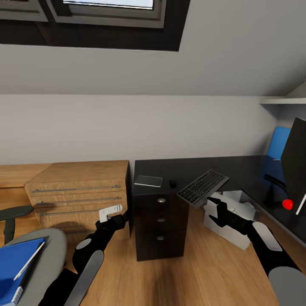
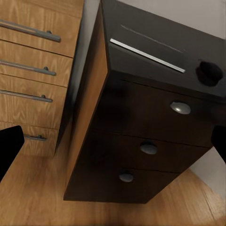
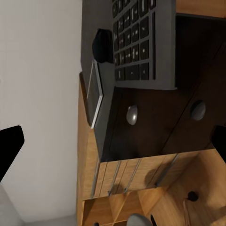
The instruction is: In the bedroom, organize the workspace by keeping the computer under the desk, ensuring the monitor is on the desk, placing the keyboard on the desk next to the monitor, placing the mouse on the desk next to the keyboard, moving the folder from the swivel chair onto the desk next to the mouse, stacking the notebook on top of the folder with the pen on top of the notebook, and positioning the swivel chair next to the desk.
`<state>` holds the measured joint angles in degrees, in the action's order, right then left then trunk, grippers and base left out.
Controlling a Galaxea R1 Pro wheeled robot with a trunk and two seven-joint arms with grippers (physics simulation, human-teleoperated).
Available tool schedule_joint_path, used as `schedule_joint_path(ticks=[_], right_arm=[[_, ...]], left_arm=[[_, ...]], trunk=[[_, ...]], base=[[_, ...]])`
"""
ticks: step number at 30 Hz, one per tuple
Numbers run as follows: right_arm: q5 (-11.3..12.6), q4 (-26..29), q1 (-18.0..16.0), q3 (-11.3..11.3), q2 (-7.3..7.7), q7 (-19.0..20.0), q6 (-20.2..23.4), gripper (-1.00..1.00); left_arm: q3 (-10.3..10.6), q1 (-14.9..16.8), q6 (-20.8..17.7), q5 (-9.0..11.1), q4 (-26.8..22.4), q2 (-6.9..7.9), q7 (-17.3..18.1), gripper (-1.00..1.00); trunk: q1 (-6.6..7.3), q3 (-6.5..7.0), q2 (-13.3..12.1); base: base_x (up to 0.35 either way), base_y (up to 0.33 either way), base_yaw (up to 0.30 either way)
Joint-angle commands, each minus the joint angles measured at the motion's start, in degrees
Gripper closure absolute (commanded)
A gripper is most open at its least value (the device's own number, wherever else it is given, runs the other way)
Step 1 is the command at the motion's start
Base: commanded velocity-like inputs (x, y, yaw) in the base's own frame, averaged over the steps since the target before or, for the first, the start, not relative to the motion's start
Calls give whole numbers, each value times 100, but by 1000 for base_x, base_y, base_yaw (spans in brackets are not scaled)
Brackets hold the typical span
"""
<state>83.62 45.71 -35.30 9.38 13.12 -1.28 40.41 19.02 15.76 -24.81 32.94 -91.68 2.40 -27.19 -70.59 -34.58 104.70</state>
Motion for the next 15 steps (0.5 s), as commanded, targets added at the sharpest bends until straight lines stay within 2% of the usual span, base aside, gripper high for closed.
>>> schedule_joint_path(ticks=[1,8,10,11,12,15], right_arm=[[13,4,-4,15,0,-13,29,-100],[6,20,-5,23,6,-13,-135,-100],[6,30,-5,17,8,-13,-274,-100],[-7,72,-5,-11,7,-13,-574,-100],[-24,86,-4,-19,5,-13,-640,-100],[-248,126,-5,-50,-5,-20,-853,-100]], left_arm=[[14,6,-6,55,-6,6,-58,-100],[14,6,-4,41,59,1,-58,-100],[15,6,-2,35,84,-1,-58,-100],[20,6,4,30,133,-9,-58,-100],[22,6,6,28,143,-10,-58,-100],[27,6,9,23,168,-12,-58,-100]], trunk=[[23,12,-38],[177,138,-319],[221,174,-399],[243,192,-439],[265,210,-480],[331,263,-600]], base=[[0,0,0],[0,0,0],[0,0,0],[0,0,0],[0,0,0],[0,0,0]])
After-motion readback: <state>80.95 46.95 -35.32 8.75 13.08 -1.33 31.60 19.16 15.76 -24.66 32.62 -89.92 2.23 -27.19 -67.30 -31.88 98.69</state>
